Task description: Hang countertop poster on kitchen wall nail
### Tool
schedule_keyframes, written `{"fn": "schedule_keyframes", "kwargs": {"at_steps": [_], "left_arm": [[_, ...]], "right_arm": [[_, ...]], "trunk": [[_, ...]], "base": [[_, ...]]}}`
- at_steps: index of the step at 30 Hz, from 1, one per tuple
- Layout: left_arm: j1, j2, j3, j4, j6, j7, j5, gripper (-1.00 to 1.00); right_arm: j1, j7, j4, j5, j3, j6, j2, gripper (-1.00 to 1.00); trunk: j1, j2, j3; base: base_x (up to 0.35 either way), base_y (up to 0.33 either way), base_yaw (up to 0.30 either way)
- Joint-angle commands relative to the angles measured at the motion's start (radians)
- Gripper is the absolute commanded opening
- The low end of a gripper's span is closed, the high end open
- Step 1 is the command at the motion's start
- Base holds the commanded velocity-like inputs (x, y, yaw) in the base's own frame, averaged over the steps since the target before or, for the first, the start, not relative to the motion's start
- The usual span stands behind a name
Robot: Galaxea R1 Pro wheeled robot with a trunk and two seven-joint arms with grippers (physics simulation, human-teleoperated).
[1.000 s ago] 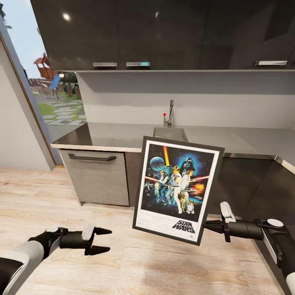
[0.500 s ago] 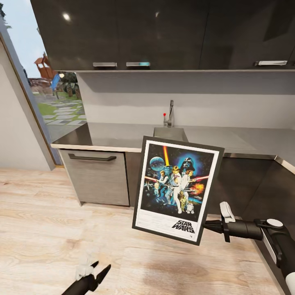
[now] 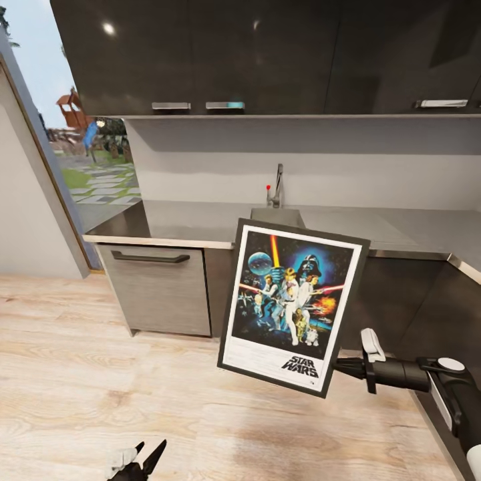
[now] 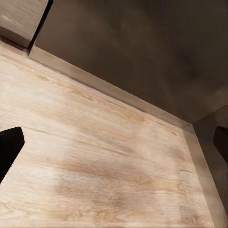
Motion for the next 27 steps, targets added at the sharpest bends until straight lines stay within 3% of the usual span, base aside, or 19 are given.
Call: {"fn": "schedule_keyframes", "kwargs": {"at_steps": [1, 8, 17, 27], "left_arm": [[-0.001, 0.008, -0.009, 0.001, -0.004, -0.002, 0.010, 1.00], [0.000, 0.031, -0.009, 0.001, -0.003, -0.002, 0.012, 1.00], [0.000, 0.034, -0.010, 0.001, -0.001, 0.030, 0.012, 1.00], [0.000, 0.032, -0.012, 0.001, 0.001, 0.044, 0.011, 1.00]], "right_arm": [[-0.001, 0.008, -0.001, 0.006, -0.014, 0.014, 0.001, -1.00], [-0.001, 0.008, 0.001, 0.006, -0.032, 0.014, 0.004, -1.00], [-0.001, 0.005, 0.001, 0.007, -0.034, 0.013, 0.009, -1.00], [0.002, -0.048, 0.002, 0.003, -0.034, 0.015, 0.010, -1.00]], "trunk": [[0.000, -0.001, 0.000], [-0.019, 0.034, 0.016], [-0.054, 0.097, 0.045], [-0.092, 0.167, 0.076]], "base": [[0.000, 0.000, 0.000], [0.000, 0.000, 0.000], [0.000, 0.000, 0.000], [0.000, 0.000, 0.000]]}}
